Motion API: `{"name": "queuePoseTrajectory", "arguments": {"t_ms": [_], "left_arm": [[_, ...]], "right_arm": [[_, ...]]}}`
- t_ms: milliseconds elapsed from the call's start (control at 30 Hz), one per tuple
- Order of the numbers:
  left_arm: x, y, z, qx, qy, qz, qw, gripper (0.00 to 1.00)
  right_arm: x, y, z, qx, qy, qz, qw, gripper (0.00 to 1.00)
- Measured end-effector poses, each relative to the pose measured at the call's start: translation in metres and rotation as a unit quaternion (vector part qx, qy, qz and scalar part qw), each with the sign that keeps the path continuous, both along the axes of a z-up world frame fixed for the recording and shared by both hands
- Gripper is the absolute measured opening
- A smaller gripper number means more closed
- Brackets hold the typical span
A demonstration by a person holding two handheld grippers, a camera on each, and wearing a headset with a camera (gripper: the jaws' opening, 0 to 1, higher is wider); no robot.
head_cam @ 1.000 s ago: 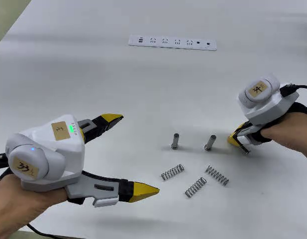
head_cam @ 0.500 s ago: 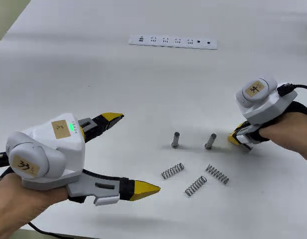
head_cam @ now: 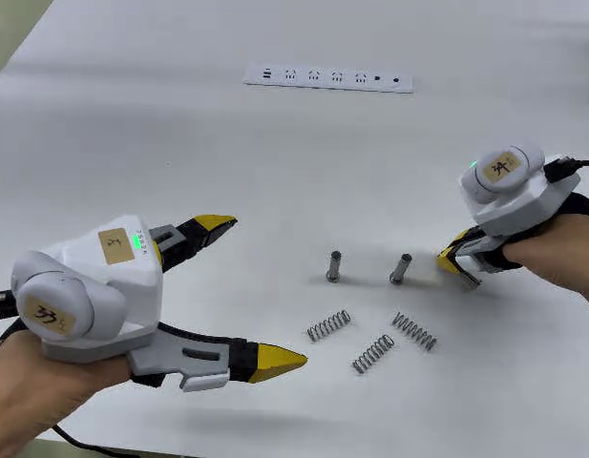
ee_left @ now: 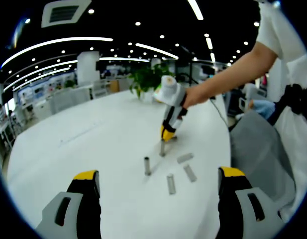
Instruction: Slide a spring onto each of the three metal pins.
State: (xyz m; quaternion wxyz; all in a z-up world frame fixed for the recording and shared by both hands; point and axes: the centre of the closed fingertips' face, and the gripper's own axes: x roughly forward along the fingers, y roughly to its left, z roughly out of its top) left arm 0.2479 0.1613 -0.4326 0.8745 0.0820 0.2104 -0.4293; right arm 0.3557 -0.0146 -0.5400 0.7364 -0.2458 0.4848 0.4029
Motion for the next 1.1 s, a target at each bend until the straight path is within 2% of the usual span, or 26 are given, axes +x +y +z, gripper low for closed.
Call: {"name": "queuePoseTrajectory", "arguments": {"t_ms": [833, 1100], "left_arm": [[-0.001, -0.002, 0.002, 0.002, 0.000, -0.006, 1.0000, 1.00], [-0.002, -0.005, 0.002, 0.002, 0.000, -0.009, 1.0000, 1.00]], "right_arm": [[-0.006, -0.003, 0.020, 0.055, -0.040, -0.007, 0.9977, 0.09], [-0.003, -0.007, 0.020, 0.072, -0.050, -0.010, 0.9961, 0.09]]}}
